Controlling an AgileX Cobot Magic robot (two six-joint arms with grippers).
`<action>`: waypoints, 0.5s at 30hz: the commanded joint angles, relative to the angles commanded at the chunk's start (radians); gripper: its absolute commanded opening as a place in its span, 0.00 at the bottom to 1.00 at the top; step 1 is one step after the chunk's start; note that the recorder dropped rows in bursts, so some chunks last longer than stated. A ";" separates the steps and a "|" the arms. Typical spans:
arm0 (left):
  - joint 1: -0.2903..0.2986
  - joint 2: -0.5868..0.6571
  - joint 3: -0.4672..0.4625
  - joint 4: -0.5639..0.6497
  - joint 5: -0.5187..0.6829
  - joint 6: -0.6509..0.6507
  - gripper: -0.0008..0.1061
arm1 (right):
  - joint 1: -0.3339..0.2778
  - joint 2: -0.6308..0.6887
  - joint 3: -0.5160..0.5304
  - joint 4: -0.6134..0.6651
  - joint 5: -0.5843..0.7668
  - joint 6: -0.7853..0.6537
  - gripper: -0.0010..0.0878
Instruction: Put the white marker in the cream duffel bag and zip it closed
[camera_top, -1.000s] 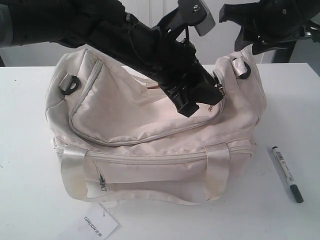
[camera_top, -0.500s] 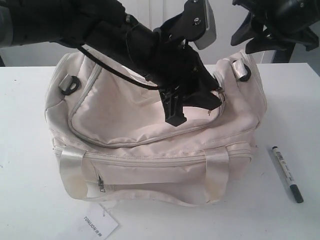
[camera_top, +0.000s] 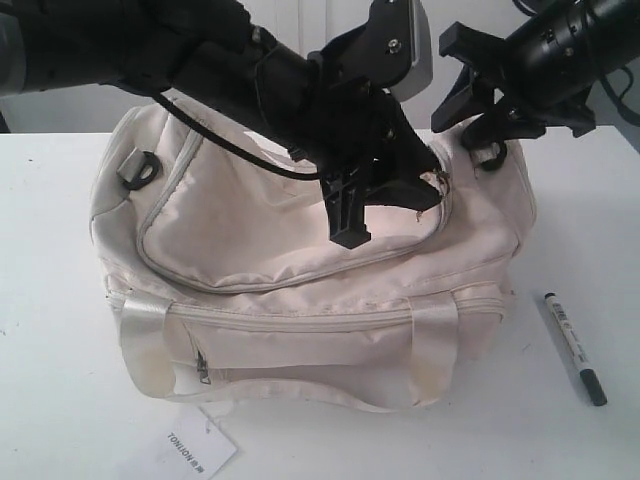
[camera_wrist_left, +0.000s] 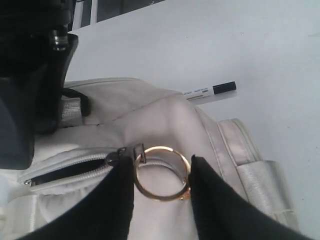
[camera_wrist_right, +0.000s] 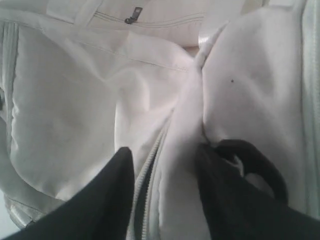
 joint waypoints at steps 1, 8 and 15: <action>0.000 0.000 0.000 0.000 -0.001 0.000 0.01 | 0.002 0.000 0.003 0.000 -0.002 0.000 0.59; 0.000 0.000 0.000 0.000 -0.001 0.000 0.01 | 0.011 0.041 0.033 -0.029 -0.009 0.020 0.60; 0.000 0.000 0.000 0.000 -0.003 -0.004 0.01 | 0.011 0.055 0.033 -0.029 -0.002 0.020 0.04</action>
